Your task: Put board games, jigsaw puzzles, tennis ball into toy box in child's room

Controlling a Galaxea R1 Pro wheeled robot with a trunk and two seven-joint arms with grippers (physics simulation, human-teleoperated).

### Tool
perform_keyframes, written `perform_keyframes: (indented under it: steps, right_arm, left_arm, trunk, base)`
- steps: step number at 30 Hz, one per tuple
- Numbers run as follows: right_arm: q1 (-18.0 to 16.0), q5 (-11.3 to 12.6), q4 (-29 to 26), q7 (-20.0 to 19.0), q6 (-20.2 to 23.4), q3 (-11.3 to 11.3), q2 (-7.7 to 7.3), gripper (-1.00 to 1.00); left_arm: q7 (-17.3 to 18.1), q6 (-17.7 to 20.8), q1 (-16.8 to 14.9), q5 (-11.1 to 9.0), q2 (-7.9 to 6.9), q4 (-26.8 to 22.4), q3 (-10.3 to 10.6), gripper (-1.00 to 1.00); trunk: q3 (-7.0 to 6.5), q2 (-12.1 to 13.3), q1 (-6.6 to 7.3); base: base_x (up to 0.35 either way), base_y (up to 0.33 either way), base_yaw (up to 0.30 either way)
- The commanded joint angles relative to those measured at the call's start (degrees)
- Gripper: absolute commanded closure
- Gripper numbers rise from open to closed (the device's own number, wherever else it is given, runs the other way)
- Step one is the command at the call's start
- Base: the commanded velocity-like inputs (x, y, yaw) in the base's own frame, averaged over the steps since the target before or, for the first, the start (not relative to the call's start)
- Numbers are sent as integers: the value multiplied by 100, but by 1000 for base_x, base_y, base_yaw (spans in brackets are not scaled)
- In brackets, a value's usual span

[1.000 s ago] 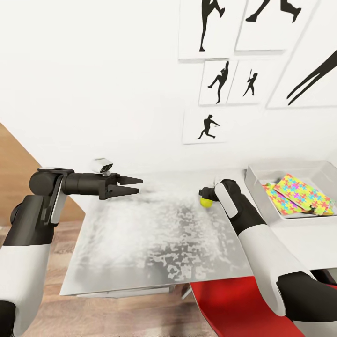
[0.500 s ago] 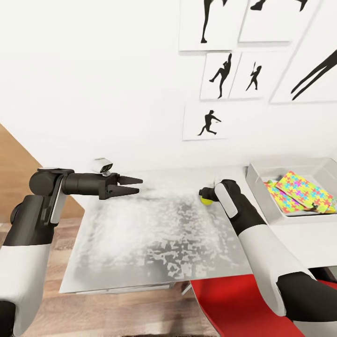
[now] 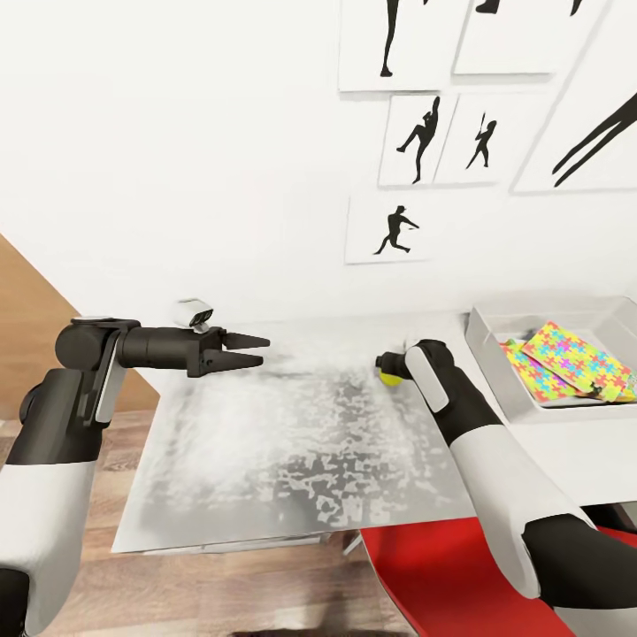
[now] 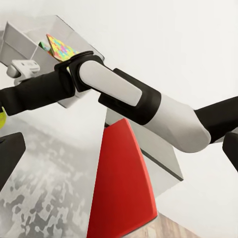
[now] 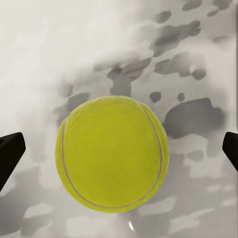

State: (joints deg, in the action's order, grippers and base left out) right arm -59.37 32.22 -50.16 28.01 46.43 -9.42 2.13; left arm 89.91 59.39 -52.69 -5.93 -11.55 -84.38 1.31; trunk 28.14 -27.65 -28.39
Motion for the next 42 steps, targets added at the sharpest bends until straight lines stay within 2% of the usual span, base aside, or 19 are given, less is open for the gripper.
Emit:
perform_keyframes:
  steps: [1, 15, 39, 40, 42]
  right_arm:
    - [-5, 62, -12, 57, -2, -17, -6, -100]
    - [-5, 100, -10, 18, 48, 61, -2, -100]
    - [-5, 91, 82, 20, 8, 14, 15, -100]
    - [-5, 91, 83, 20, 7, 21, 12, 100]
    - [-5, 91, 84, 20, 6, 25, 9, 100]
  left_arm:
    - [9, 61, -4, -14, -6, 0, 10, -100]
    - [9, 61, -4, -14, -6, 0, 10, -100]
    - [9, 61, -6, -11, -4, 0, 10, -100]
    - [9, 61, -5, -12, -2, 0, 12, -100]
    - [9, 61, -5, -13, 1, 0, 10, -100]
  trunk:
    - [8, -8, -3]
    - [8, -8, -3]
    - [8, -8, -3]
    - [8, -8, -3]
    - [8, -8, -3]
  base:
    - [0, 0, 0]
    - [0, 0, 0]
    - [0, 0, 0]
    - [0, 0, 0]
    - [0, 0, 0]
